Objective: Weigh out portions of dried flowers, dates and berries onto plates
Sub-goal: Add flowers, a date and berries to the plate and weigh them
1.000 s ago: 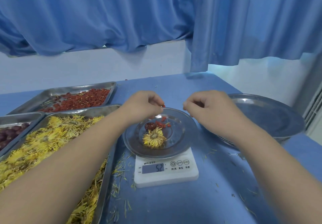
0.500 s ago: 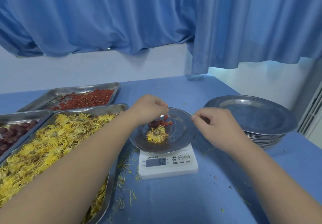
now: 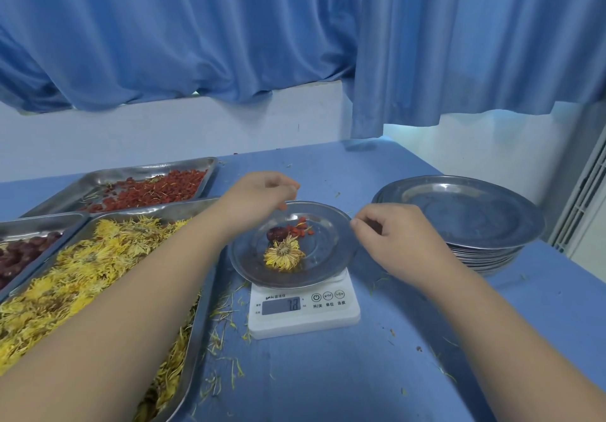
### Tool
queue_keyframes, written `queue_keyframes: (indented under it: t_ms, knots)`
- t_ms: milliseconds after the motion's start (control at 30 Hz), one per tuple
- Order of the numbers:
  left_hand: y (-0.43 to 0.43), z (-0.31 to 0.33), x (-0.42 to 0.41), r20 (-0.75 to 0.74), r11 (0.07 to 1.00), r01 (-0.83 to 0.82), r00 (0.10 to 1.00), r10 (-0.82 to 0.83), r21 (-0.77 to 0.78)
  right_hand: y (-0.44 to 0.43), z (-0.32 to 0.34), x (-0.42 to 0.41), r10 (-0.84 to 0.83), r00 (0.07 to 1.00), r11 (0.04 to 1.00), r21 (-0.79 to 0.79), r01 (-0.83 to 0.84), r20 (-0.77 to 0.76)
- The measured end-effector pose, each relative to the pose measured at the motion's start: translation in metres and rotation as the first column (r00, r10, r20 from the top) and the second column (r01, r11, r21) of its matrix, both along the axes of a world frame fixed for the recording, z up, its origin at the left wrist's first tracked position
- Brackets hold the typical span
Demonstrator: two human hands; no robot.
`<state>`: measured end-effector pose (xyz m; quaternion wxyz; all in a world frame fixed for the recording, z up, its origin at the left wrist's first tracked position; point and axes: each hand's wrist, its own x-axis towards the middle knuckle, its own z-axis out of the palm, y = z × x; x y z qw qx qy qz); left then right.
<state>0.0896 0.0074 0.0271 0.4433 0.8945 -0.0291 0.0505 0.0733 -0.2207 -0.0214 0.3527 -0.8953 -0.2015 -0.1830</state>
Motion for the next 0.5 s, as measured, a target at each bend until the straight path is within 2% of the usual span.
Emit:
queue_keyframes:
  t_ms: [133, 267, 400, 500]
  knots:
    - [0.011, -0.001, -0.015, 0.004, 0.97, -0.114, 0.993, 0.117, -0.214, 0.004, -0.006, 0.003, -0.074, 0.988, 0.997, 0.017, 0.077, -0.137]
    - [0.029, -0.001, -0.031, -0.108, 0.837, -0.209, 0.978, 0.179, -0.506, 0.008, -0.009, 0.004, -0.102, 0.942, 0.989, 0.068, 0.13, -0.319]
    - [0.042, -0.007, -0.039, -0.161, 0.794, -0.295, 0.956, 0.247, -0.531, 0.012, -0.011, 0.004, -0.068, 0.877, 0.98, 0.133, 0.149, -0.476]
    - [0.043, -0.01, -0.041, -0.219, 0.791, -0.301, 0.952, 0.214, -0.533, 0.015, -0.012, 0.004, 0.007, 0.837, 0.961, 0.234, 0.146, -0.548]
